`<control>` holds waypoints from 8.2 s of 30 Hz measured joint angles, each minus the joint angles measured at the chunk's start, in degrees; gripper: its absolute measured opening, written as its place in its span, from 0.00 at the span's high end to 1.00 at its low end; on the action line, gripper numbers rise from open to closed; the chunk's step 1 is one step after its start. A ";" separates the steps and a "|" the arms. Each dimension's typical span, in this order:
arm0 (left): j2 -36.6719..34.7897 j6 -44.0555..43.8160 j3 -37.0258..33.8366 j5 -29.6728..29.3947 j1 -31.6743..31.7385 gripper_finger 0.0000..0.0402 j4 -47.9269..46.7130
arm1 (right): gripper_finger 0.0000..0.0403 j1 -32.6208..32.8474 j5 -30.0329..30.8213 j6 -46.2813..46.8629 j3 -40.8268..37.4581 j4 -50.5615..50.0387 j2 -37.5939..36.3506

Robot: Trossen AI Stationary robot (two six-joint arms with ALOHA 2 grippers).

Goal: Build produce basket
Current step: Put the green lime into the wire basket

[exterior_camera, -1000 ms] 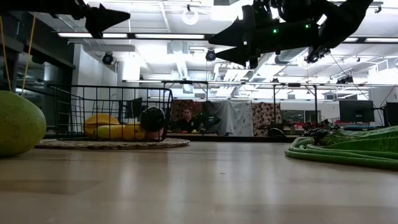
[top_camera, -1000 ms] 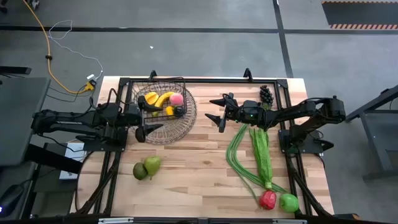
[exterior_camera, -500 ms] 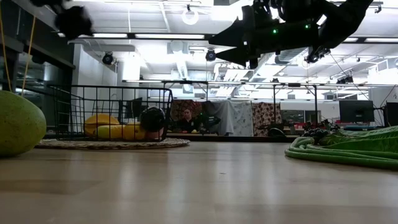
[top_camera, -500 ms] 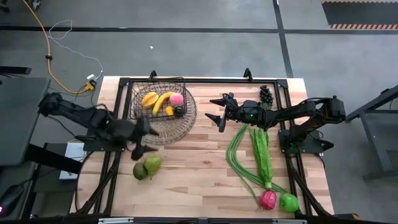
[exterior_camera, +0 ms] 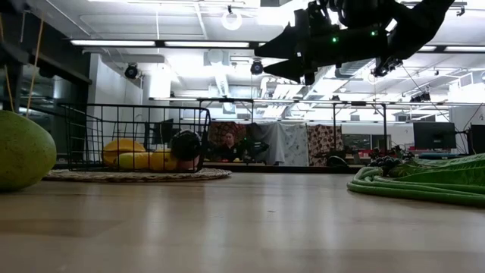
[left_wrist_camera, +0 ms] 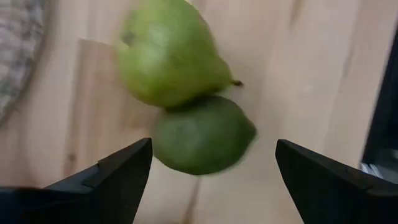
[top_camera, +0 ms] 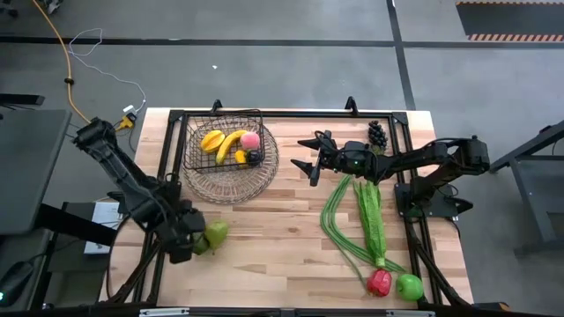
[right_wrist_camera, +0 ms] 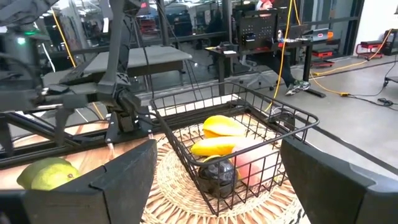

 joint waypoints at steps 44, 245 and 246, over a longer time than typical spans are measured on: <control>14.65 -3.25 0.02 -2.60 -3.25 0.38 4.10 | 0.18 -1.88 0.04 0.61 0.00 -1.12 0.00; -20.14 58.52 -24.20 -27.81 56.61 0.24 70.76 | 0.18 -2.16 0.81 1.22 -0.02 -5.08 0.00; -20.14 57.49 -22.87 -29.13 56.61 0.24 66.20 | 0.18 -2.16 0.81 1.22 -0.02 -5.09 0.00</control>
